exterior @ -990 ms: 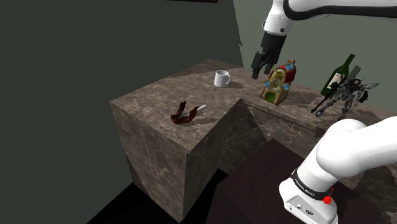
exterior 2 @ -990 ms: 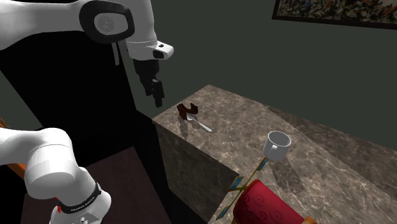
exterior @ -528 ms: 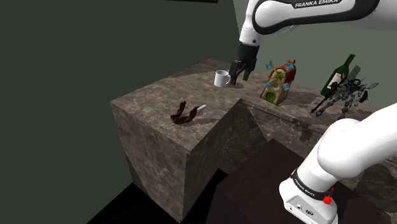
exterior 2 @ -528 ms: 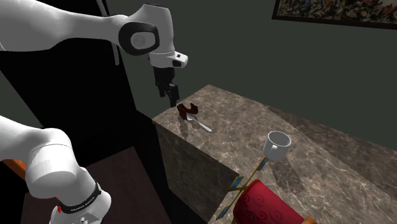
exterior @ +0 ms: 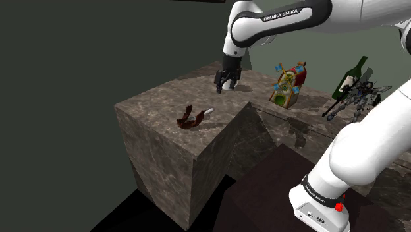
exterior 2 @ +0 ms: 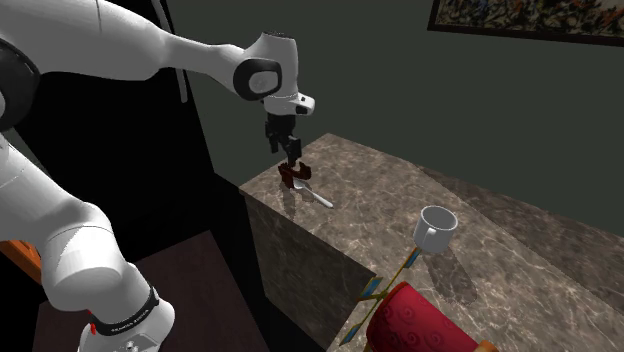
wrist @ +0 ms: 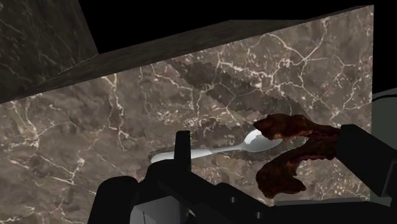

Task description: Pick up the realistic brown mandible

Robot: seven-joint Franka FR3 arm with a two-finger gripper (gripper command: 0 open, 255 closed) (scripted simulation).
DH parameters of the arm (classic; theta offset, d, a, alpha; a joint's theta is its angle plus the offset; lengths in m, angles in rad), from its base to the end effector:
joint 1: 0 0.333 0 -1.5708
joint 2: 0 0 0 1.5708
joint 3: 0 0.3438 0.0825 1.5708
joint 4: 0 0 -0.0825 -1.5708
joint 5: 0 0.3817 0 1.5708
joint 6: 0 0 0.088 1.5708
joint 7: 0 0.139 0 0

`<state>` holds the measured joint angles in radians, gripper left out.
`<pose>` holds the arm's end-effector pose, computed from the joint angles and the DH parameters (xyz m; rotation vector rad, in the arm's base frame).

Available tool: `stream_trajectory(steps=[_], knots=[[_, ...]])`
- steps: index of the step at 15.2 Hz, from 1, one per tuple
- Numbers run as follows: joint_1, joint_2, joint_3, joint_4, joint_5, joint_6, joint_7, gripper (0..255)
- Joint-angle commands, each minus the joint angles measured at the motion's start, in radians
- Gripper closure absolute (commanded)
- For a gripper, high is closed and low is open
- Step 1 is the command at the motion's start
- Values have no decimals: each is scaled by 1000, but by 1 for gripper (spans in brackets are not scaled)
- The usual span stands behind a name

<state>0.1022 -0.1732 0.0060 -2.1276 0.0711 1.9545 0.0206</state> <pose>0.4913 0.0603 0.4807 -3.0754 -0.0937 0.0063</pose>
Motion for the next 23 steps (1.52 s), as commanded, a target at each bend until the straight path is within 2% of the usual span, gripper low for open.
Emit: stream_trajectory(steps=[1, 8, 14, 23], knots=[[9, 70, 8, 40, 11, 30, 3, 0], [36, 324, 34, 231, 36, 90, 14, 0], [58, 548, 54, 447, 46, 98, 26, 0], [59, 588, 54, 401, 49, 183, 16, 0]])
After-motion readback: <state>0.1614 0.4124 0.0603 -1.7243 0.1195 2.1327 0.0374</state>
